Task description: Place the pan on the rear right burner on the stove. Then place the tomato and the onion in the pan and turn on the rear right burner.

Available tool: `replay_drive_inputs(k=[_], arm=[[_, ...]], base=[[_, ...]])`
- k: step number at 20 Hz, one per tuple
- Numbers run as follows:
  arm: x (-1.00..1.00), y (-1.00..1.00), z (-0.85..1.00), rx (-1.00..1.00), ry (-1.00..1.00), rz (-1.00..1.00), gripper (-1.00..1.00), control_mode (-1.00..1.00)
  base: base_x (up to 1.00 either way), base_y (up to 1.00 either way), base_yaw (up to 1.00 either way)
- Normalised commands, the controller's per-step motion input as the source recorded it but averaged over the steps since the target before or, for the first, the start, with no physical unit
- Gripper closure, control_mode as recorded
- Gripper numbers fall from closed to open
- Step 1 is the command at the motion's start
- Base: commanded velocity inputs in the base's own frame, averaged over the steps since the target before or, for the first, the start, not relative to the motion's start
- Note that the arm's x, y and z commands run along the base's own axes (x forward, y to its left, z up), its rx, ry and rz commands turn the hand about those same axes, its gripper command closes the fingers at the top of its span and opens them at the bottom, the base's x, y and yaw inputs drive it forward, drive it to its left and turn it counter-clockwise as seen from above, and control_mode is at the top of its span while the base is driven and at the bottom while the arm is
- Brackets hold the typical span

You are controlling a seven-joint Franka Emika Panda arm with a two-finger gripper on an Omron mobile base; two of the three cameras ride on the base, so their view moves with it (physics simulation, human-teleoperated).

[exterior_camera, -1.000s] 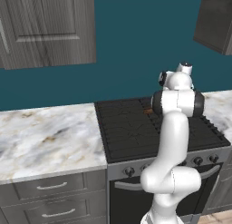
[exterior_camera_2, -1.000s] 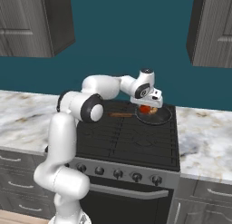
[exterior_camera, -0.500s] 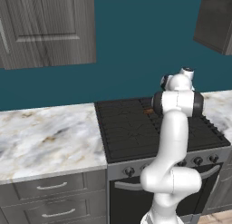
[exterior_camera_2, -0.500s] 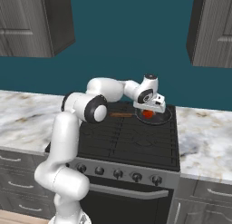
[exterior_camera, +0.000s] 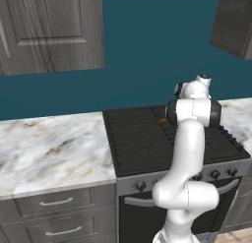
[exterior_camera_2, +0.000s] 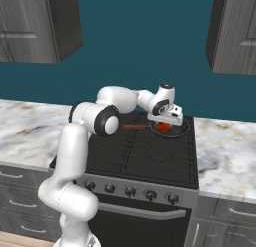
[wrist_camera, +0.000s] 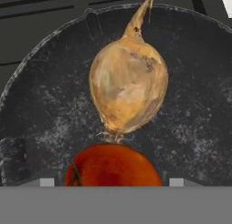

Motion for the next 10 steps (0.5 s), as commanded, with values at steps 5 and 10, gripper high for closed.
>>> replay_drive_inputs(k=[5,10], arm=[[-0.06,-0.06,0.14,0.0,-0.04,-0.01,-1.0,-1.0],[-0.06,0.0,0.6,0.0,-0.08,0.0,-1.0,-1.0]], base=[[0.0,0.0,0.0],[0.0,0.0,0.0]])
